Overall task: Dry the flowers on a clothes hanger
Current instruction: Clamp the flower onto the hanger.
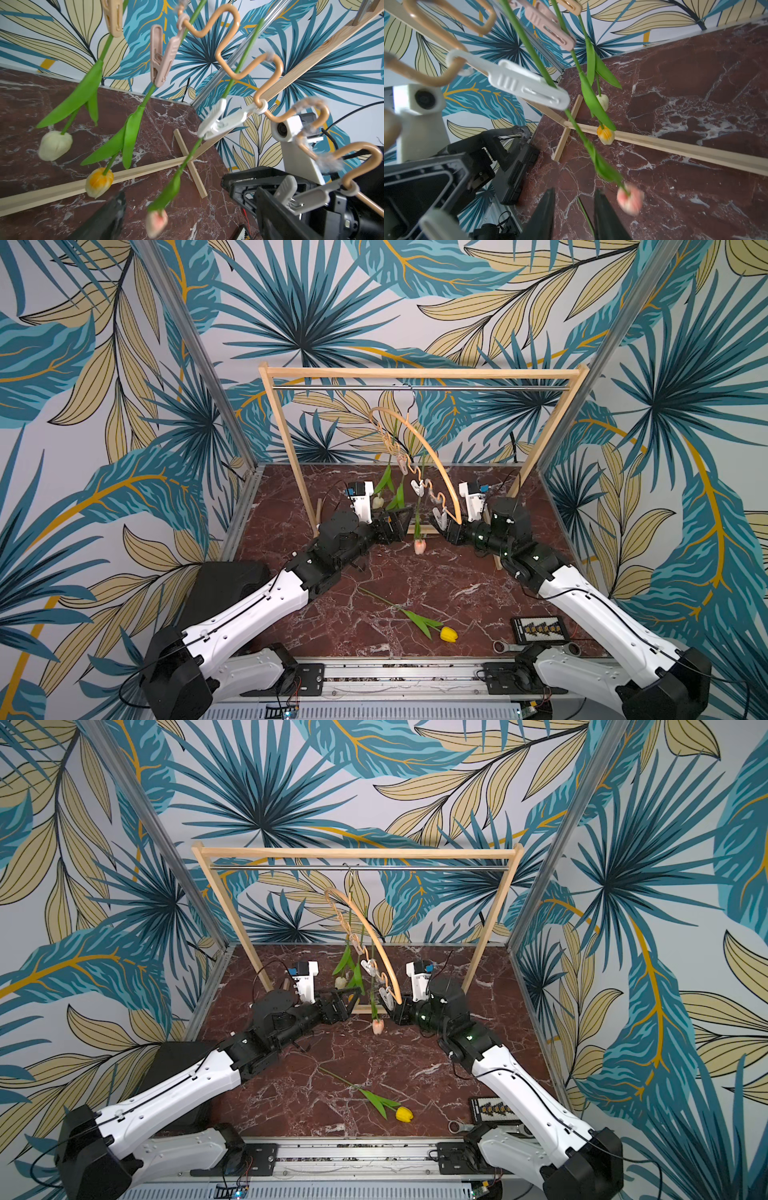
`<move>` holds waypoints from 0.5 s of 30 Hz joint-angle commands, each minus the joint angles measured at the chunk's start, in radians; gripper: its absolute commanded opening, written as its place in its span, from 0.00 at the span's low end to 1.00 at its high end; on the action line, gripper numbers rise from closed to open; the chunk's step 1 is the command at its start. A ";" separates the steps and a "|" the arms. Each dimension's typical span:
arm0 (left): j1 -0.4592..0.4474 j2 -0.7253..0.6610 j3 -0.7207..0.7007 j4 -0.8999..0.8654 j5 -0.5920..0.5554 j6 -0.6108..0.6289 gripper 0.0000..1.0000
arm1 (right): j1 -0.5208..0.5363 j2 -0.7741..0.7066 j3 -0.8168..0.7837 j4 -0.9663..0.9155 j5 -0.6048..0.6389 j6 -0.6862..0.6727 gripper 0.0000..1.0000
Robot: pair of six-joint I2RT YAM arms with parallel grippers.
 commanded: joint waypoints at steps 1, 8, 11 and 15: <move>0.007 -0.048 -0.049 -0.055 -0.083 -0.001 1.00 | 0.001 -0.023 -0.029 -0.132 0.067 -0.011 0.41; 0.022 -0.097 -0.066 -0.131 -0.133 -0.009 1.00 | 0.000 -0.083 -0.175 -0.216 0.080 0.018 0.45; 0.025 -0.111 -0.077 -0.163 -0.162 -0.014 0.98 | 0.003 -0.078 -0.249 -0.230 0.044 0.035 0.46; 0.028 -0.116 -0.073 -0.300 -0.292 -0.057 0.94 | 0.061 -0.046 -0.300 -0.280 0.064 0.008 0.45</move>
